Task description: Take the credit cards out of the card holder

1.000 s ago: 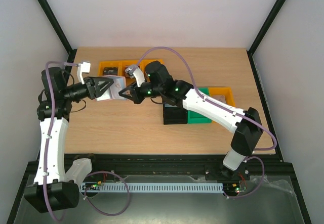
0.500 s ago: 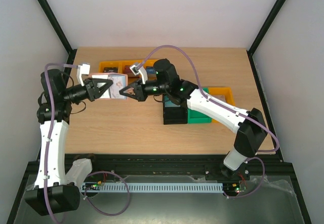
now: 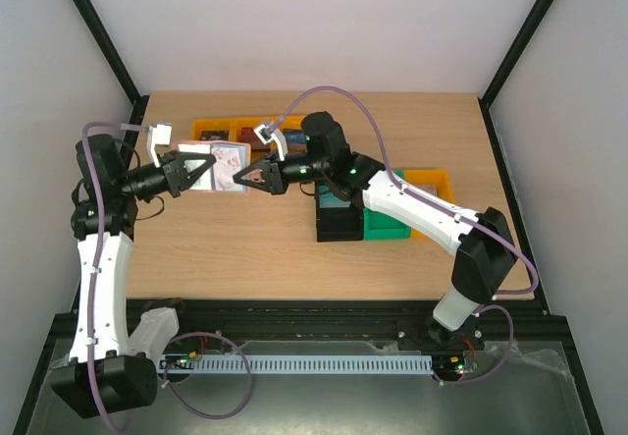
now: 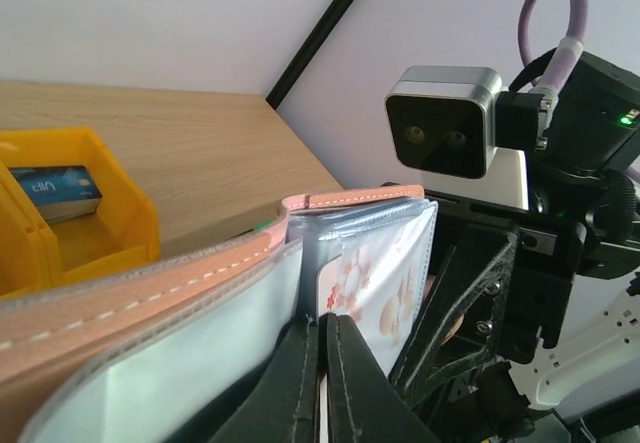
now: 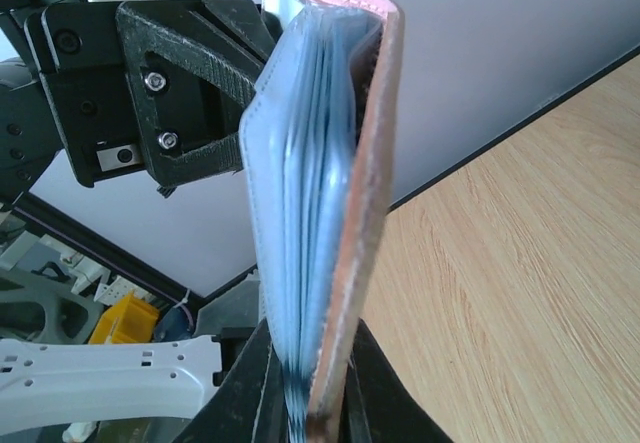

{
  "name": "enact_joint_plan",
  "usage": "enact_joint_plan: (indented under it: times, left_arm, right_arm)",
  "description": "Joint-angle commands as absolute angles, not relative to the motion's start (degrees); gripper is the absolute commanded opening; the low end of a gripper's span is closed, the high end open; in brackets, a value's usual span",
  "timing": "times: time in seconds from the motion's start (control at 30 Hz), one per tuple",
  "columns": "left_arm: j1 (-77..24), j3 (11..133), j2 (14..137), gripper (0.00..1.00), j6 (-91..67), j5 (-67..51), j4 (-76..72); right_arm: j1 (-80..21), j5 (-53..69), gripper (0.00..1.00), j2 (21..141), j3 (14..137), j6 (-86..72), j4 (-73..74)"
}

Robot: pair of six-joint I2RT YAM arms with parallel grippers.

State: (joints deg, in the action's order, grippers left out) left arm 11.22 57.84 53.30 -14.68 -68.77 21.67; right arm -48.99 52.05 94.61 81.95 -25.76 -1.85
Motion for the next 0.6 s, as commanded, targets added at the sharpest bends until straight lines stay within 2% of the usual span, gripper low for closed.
enact_joint_plan:
  times: [0.0, 0.27, 0.57]
  left_arm:
    - [10.4, 56.6, 53.1, 0.02, -16.3, -73.8, 22.0]
    - [11.5, 56.4, 53.2, 0.02, -17.4, -71.4, 21.6]
    - [11.7, 56.7, 53.1, 0.02, -16.7, -73.3, 22.1]
  right_arm:
    - [-49.3, 56.0, 0.12, 93.2, 80.4, -25.6, -12.4]
    - [-47.8, 57.9, 0.23, 90.9, 76.9, -26.1, -15.2]
    - [-46.7, 58.6, 0.27, 89.8, 76.5, -25.8, -14.8]
